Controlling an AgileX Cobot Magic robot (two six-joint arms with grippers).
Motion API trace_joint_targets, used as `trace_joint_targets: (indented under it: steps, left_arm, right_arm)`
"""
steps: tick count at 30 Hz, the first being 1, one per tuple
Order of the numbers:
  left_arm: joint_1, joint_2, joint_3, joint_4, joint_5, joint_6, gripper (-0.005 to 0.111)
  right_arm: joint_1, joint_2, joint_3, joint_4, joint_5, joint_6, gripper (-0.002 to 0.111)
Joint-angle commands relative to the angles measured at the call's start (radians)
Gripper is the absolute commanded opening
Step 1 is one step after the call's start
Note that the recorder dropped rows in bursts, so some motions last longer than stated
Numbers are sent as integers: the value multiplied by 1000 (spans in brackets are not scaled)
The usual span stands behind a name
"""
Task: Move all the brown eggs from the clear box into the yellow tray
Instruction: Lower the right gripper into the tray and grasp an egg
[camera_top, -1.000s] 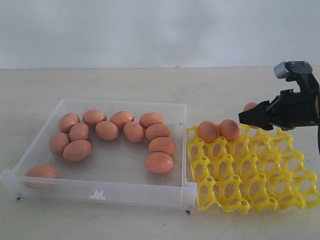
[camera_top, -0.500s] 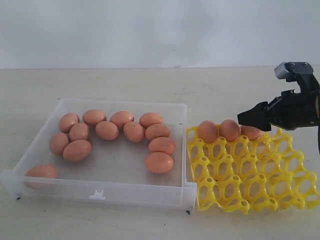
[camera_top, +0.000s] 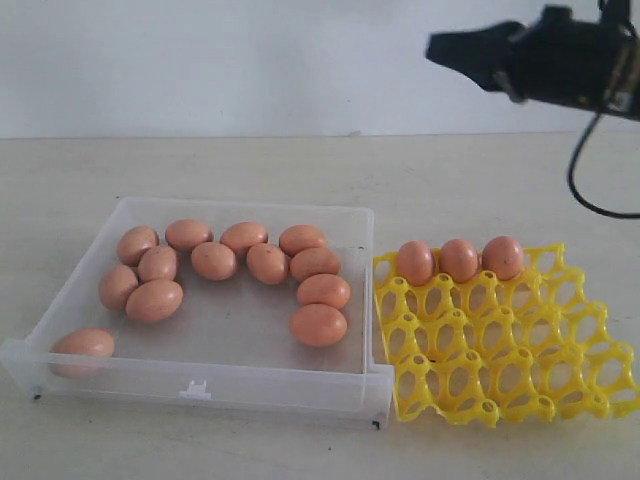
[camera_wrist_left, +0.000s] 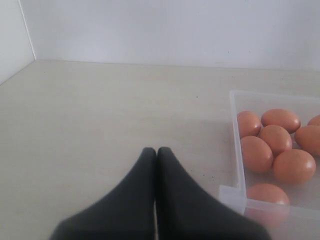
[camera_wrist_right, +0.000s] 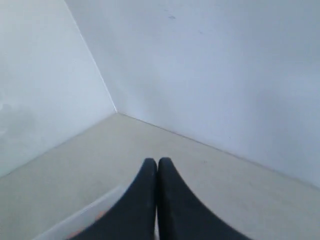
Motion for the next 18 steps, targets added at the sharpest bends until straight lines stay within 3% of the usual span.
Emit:
trace_joint_targets:
  steps: [1, 3, 5, 6, 8, 11, 12, 14, 16, 17, 18]
  left_arm:
    - [0, -1, 3, 4, -3, 0, -4]
    - [0, -1, 3, 4, -3, 0, -4]
    - [0, -1, 3, 4, -3, 0, -4]
    - [0, -1, 3, 4, -3, 0, -4]
    - [0, -1, 3, 4, -3, 0, -4]
    - [0, -1, 3, 4, -3, 0, -4]
    - [0, -1, 3, 4, -3, 0, -4]
    - [0, -1, 3, 4, -3, 0, -4]
    - [0, -1, 3, 4, -3, 0, -4]
    - [0, -1, 3, 4, -3, 0, -4]
    - [0, -1, 3, 4, -3, 0, -4]
  right_arm:
    - [314, -15, -142, -128, 508, -108, 0]
    - [519, 19, -209, -254, 1076, -117, 0]
    - [659, 91, -271, -322, 1508, -230, 0]
    - [706, 129, -309, -319, 1637, -301, 0]
    - [747, 185, -392, -147, 1669, -485, 0]
    - [735, 258, -544, 568, 1629, -1057, 0]
    - [722, 291, -609, 834, 1699, -1287, 0]
    - [691, 355, -721, 1166, 1850, -1542, 0]
    - [667, 453, -864, 1323, 1964, -1617, 1]
    - [667, 481, -901, 1313, 1982, -1604, 5]
    - [667, 520, -953, 1303, 2011, -1572, 17]
